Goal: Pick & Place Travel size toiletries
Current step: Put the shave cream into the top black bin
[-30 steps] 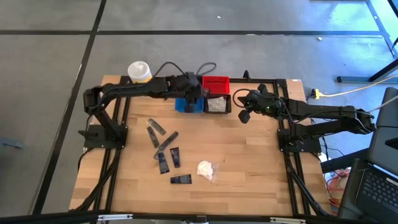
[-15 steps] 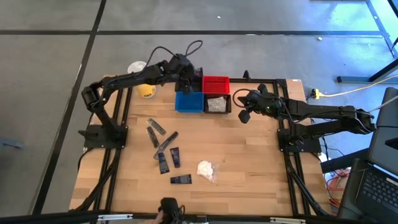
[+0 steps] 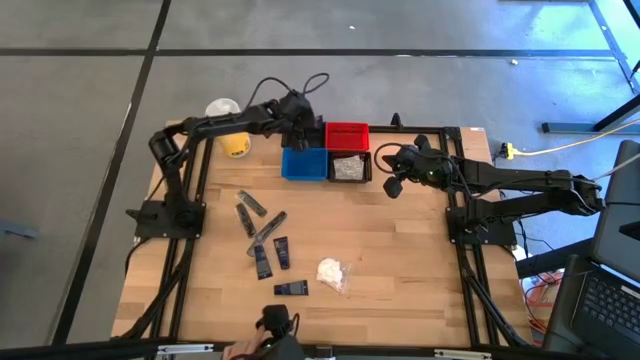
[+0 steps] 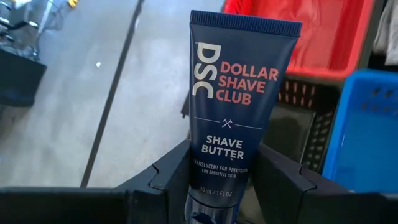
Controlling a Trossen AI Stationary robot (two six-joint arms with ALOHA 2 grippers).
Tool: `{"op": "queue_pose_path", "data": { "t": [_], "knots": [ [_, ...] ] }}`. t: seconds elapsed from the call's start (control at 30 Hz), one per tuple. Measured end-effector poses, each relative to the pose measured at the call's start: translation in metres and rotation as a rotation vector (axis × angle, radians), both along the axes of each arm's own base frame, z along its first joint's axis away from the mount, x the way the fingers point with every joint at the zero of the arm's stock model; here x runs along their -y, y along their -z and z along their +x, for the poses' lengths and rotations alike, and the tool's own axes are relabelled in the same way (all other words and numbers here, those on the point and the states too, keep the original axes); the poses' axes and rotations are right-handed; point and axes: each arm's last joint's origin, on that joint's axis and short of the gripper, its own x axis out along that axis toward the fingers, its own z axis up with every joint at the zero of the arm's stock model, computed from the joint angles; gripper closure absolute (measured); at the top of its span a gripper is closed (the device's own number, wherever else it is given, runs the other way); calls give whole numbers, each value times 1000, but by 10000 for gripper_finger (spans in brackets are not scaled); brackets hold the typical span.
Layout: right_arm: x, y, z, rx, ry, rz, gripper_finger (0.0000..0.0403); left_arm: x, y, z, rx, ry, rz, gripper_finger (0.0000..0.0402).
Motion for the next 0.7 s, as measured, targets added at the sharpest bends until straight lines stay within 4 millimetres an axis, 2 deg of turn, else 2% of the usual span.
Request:
{"op": "queue_pose_path", "data": {
  "t": [0.23, 0.7],
  "knots": [
    [0, 0, 0, -1, 0, -2, 401, -4, 25, 6, -57, 5, -36, 249],
    [0, 0, 0, -2, -1, -3, 399, -9, 55, 10, -157, 16, -43, 249]
  ]
}}
